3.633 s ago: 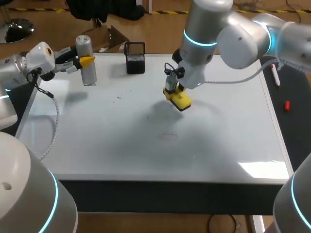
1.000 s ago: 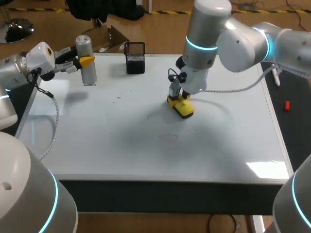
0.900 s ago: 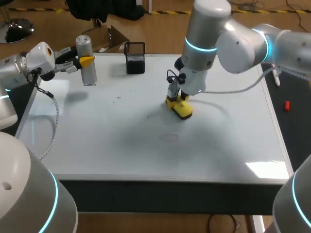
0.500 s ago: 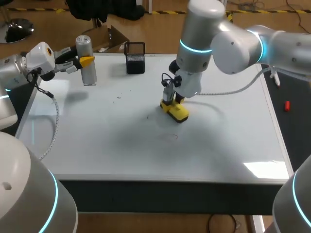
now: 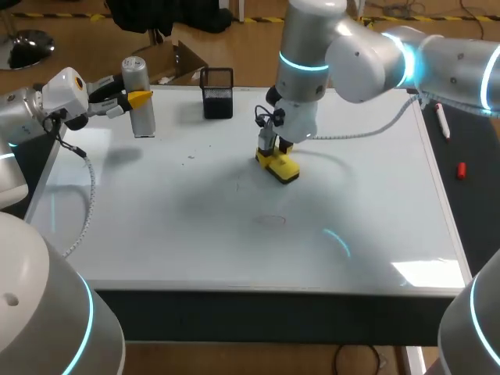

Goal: Pick up the inspection probe, press it on each red-marked spot on the whiteboard one by one, put down the probe, pick up the eraser, and wipe off all the red marks.

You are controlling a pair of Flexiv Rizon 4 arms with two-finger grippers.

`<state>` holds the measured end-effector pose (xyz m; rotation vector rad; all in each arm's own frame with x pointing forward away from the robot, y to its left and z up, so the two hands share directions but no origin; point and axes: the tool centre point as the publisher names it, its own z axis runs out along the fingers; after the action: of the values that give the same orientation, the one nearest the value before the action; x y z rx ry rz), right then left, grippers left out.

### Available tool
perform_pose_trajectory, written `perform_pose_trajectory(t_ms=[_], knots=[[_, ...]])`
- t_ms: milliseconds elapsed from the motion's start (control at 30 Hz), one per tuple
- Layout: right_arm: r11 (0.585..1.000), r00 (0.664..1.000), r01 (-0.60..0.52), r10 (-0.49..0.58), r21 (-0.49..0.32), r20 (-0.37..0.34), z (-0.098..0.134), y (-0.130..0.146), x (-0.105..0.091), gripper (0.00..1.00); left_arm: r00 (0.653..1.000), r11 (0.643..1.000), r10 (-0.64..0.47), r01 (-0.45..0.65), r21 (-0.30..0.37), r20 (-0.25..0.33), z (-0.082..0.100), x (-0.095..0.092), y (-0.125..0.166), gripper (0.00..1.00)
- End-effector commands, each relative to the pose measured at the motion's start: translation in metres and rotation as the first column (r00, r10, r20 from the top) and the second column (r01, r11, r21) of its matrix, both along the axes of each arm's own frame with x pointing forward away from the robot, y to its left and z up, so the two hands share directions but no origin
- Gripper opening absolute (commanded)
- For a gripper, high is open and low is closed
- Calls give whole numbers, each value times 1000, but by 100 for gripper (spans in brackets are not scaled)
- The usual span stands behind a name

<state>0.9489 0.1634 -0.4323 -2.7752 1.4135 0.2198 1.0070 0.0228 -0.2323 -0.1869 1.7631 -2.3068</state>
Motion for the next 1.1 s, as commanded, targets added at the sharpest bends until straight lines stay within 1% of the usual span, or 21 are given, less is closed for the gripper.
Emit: perform_pose_trajectory(t_ms=[33,667,1100], knots=[[1000,1000,11,-11,-14,-16,-21,-8,9,0,1000,1000,2,-2,0,0,1,0,0,0],[992,993,115,-117,-59,-34,-35,-49,13,0,1000,1000,2,-2,0,0,1,0,0,0],[989,990,139,-141,-56,-23,-30,-57,15,0,1000,1000,2,-2,0,0,1,0,0,0]])
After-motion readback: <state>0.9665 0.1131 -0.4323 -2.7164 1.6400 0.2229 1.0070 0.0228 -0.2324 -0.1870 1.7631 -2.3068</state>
